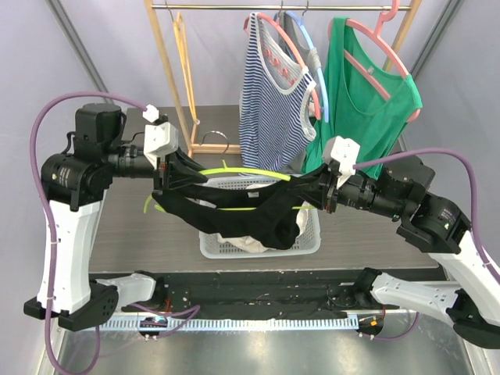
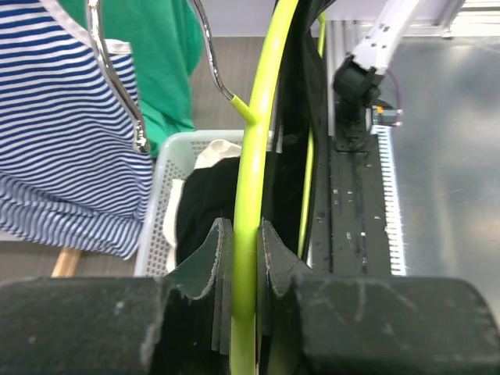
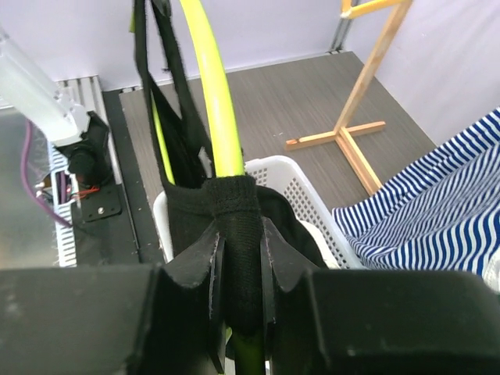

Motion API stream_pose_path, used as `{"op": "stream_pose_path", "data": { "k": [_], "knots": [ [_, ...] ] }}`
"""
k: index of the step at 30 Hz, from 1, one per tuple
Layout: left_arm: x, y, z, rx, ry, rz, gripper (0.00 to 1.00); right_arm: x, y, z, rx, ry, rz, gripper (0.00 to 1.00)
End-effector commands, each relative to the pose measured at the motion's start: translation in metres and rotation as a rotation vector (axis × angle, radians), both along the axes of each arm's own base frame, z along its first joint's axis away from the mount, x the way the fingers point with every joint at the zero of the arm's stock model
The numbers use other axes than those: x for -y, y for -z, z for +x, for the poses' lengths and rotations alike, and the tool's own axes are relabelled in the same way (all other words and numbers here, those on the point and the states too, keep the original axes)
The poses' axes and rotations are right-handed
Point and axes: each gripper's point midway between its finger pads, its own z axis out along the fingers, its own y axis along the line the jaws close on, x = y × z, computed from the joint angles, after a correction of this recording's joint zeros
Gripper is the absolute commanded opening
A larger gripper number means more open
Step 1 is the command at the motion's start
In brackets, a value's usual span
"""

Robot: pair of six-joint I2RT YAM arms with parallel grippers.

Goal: Remove the tank top from the hanger

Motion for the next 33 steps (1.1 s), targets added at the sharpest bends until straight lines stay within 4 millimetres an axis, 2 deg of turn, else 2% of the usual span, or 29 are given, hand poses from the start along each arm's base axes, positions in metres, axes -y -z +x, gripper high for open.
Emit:
{"op": "stream_pose_path", "data": {
  "k": [1,2,3,4,5,7,10,12,14,15,18,23,28,33],
  "knots": [
    [-0.003,-0.010,-0.004,0.038,-0.053,-0.022,0.09,0.016,-0.036,0.039,0.121,0.235,0.150,0.01],
    [-0.002,-0.009,0.000,0.030,-0.079,-0.025,0.11,0.015,-0.028,0.047,0.116,0.266,0.153,0.01],
    [-0.002,-0.022,0.004,0.113,-0.103,-0.054,0.11,0.018,-0.026,0.051,0.117,0.295,0.162,0.06],
    [-0.004,-0.024,0.011,0.136,-0.137,-0.060,0.11,0.021,-0.015,0.058,0.106,0.338,0.153,0.07],
    [-0.007,-0.024,0.022,0.168,-0.195,-0.049,0.16,0.022,-0.015,0.060,0.108,0.351,0.170,0.09],
    [-0.012,-0.036,0.031,0.258,-0.242,-0.060,0.17,0.024,-0.005,0.065,0.094,0.383,0.167,0.24],
    [-0.021,-0.048,0.045,0.348,-0.325,-0.054,0.15,0.023,-0.003,0.067,0.077,0.394,0.192,0.38],
    [-0.025,-0.056,0.053,0.393,-0.370,-0.064,0.10,0.023,-0.003,0.067,0.060,0.396,0.205,0.50],
    [-0.026,-0.063,0.058,0.419,-0.392,-0.074,0.06,0.023,-0.007,0.067,0.053,0.404,0.218,0.58],
    [-0.027,-0.067,0.060,0.437,-0.401,-0.080,0.06,0.024,-0.008,0.068,0.043,0.411,0.227,0.67],
    [-0.027,-0.076,0.066,0.474,-0.412,-0.084,0.05,0.028,-0.020,0.063,0.042,0.412,0.253,0.81],
    [-0.024,-0.085,0.066,0.553,-0.378,-0.078,0.06,0.039,-0.040,0.048,0.014,0.397,0.344,0.85],
    [-0.023,-0.084,0.066,0.620,-0.348,-0.054,0.05,0.047,-0.054,0.039,-0.042,0.399,0.474,0.85],
    [-0.024,-0.085,0.064,0.672,-0.335,-0.039,0.04,0.034,-0.060,0.042,-0.192,0.383,0.601,0.81]
  ]
}}
